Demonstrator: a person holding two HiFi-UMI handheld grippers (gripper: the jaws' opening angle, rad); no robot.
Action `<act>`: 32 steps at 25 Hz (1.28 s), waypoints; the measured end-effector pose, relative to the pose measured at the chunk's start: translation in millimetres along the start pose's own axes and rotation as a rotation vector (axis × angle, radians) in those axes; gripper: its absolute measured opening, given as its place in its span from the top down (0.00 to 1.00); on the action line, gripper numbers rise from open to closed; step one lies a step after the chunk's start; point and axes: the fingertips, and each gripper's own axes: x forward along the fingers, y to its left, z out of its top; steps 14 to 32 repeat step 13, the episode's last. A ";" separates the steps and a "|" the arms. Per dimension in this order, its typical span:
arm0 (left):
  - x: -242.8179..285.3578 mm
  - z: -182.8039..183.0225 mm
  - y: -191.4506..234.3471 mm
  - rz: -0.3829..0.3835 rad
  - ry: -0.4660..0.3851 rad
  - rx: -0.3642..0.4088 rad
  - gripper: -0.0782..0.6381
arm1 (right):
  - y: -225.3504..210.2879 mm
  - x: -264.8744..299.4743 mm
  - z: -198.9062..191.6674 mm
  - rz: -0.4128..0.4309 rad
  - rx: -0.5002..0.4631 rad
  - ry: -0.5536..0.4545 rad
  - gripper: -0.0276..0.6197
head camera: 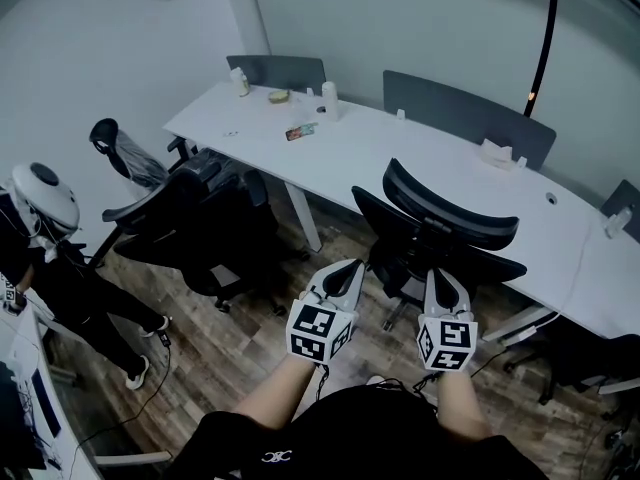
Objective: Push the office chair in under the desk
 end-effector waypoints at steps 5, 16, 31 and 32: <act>-1.2 0.0 1.3 0.017 -0.001 0.017 0.88 | 3.0 1.5 3.7 0.006 -0.005 -0.006 0.95; 4.5 -4.0 -7.7 -0.006 0.024 0.033 0.88 | 2.6 1.9 5.9 0.019 -0.007 -0.009 0.95; 4.5 -4.0 -7.7 -0.006 0.024 0.033 0.88 | 2.6 1.9 5.9 0.019 -0.007 -0.009 0.95; 4.5 -4.0 -7.7 -0.006 0.024 0.033 0.88 | 2.6 1.9 5.9 0.019 -0.007 -0.009 0.95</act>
